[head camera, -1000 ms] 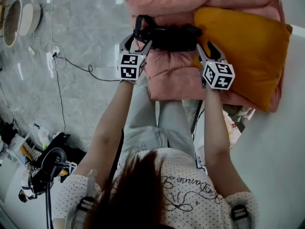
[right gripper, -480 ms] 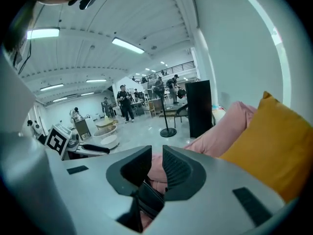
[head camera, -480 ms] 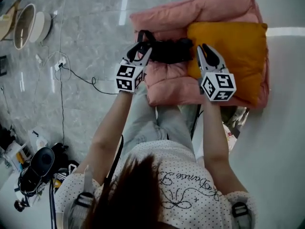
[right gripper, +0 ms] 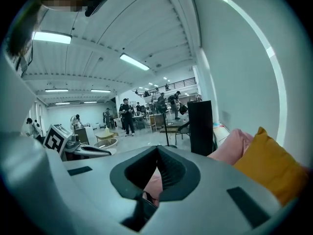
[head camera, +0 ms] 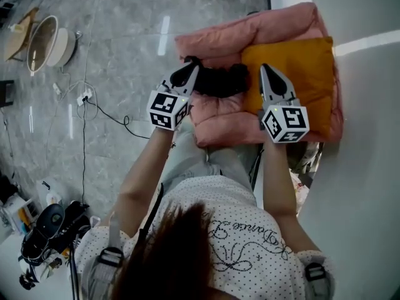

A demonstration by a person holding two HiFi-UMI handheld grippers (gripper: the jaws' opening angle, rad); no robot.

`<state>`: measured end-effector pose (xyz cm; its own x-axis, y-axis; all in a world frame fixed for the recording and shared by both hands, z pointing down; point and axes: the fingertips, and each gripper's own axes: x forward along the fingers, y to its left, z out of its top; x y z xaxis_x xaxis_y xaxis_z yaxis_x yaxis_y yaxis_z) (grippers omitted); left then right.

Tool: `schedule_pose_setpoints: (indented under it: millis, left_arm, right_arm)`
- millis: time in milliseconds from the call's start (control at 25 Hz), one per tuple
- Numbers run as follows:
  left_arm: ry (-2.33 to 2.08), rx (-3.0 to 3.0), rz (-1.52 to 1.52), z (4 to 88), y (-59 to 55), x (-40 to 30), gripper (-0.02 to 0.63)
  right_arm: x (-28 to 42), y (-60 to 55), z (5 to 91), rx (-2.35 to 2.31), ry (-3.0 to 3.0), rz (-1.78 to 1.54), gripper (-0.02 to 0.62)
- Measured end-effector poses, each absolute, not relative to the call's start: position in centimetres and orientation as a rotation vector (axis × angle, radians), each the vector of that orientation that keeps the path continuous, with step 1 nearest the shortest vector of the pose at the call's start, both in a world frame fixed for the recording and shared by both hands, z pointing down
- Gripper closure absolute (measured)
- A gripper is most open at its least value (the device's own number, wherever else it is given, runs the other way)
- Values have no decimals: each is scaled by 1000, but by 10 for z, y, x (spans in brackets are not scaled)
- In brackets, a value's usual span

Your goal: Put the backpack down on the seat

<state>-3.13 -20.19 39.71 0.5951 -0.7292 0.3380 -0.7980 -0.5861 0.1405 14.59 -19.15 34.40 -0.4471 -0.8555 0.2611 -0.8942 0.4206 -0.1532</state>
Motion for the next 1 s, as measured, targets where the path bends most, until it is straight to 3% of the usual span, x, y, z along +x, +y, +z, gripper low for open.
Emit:
schedule_pose_setpoints:
  millis: [1000]
  left_arm:
    - [-1351,2745,120,248,-203,-39,603]
  right_arm:
    - [125,-173,218,1683,-2666,114,585]
